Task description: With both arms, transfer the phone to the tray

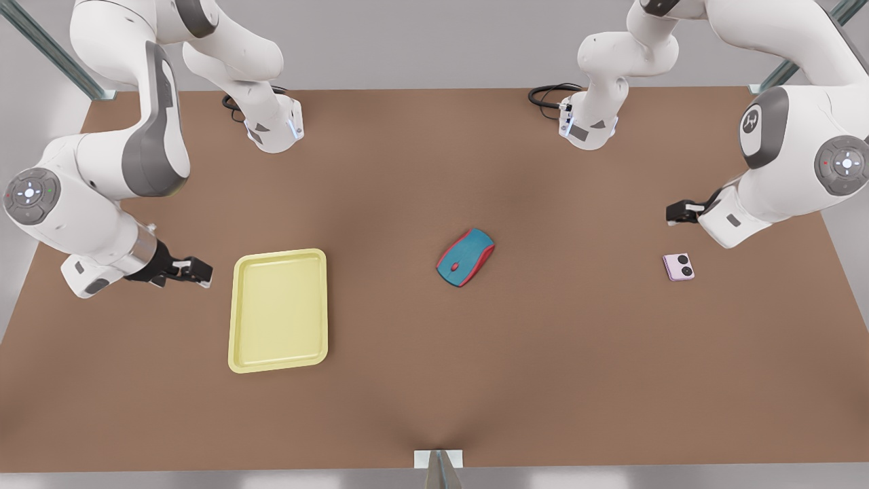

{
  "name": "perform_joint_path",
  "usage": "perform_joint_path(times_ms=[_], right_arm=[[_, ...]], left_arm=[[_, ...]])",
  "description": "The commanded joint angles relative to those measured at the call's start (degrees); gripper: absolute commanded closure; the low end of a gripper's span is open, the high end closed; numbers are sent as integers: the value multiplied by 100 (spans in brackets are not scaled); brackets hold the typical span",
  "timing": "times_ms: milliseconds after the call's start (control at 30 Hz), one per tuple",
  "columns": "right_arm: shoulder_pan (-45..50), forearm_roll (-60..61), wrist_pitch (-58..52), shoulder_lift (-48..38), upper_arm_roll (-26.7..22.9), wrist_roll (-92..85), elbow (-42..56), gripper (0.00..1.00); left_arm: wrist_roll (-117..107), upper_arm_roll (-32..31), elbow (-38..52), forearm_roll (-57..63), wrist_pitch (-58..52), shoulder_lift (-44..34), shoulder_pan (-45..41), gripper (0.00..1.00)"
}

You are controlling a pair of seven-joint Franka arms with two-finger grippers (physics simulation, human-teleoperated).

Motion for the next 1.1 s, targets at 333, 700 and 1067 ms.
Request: perform_joint_path(times_ms=[333,700,1067], right_arm=[[-36,24,-449,-175,-11,-369,-149,0],[52,-99,-897,-562,76,-353,-79,0],[88,-160,-765,-140,103,852,378,0]], left_arm=[[472,720,-3668,-76,5154,802,562,0],[1025,781,-4231,-251,6323,1241,1652,0],[982,773,-4460,-260,6350,1470,1652,0]])
